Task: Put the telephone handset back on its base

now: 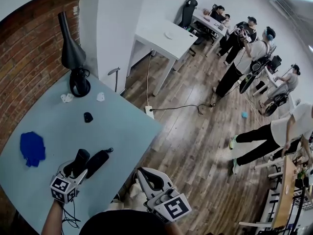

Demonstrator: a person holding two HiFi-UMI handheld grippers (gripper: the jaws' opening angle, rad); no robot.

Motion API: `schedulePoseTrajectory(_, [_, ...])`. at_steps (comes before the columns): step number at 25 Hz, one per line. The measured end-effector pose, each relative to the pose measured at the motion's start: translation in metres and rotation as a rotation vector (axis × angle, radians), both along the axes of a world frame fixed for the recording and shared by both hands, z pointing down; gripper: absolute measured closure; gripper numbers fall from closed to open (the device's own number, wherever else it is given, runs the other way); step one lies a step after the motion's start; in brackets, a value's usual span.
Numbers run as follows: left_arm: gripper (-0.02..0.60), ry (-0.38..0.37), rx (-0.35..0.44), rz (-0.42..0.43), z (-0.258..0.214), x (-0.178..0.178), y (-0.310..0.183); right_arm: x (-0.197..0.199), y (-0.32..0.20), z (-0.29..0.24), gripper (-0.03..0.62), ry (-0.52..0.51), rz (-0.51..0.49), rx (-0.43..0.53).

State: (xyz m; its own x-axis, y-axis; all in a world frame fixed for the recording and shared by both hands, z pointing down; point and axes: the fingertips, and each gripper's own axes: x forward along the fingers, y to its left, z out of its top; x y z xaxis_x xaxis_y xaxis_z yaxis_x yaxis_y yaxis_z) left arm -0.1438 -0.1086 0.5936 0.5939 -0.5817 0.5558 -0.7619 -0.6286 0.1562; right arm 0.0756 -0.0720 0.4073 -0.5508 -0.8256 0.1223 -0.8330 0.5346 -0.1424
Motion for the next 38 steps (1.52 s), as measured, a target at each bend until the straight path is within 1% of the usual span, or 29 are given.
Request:
schedulePoseTrajectory(11, [0.305,-0.037,-0.054,0.063,0.020,0.019,-0.008,0.013,-0.001,0.016,0.582,-0.034,0.046,-0.041])
schedulePoseTrajectory(15, [0.304,-0.062,-0.090,0.076,0.032,0.023,-0.008,0.015,-0.001,0.021,0.582,-0.045,0.058,-0.053])
schedulePoseTrajectory(20, [0.304,-0.074,-0.129,0.090,0.047,0.029,-0.007,0.021,0.005,0.028,0.582,-0.057,0.087,-0.079])
schedulePoseTrajectory(25, [0.304,-0.114,-0.147,0.077,0.063,0.030,-0.013,0.029,0.009,0.034,0.582,-0.063,0.121,-0.091])
schedulePoseTrajectory(30, [0.304,-0.171,-0.165,0.084,0.078,0.033,-0.013,0.032,0.011,0.037,0.582,-0.071,0.130,-0.094])
schedulePoseTrajectory(38, [0.304,-0.207,-0.221,0.084,0.099,0.031,-0.012,0.037,0.011,0.041,0.582,-0.080,0.154,-0.104])
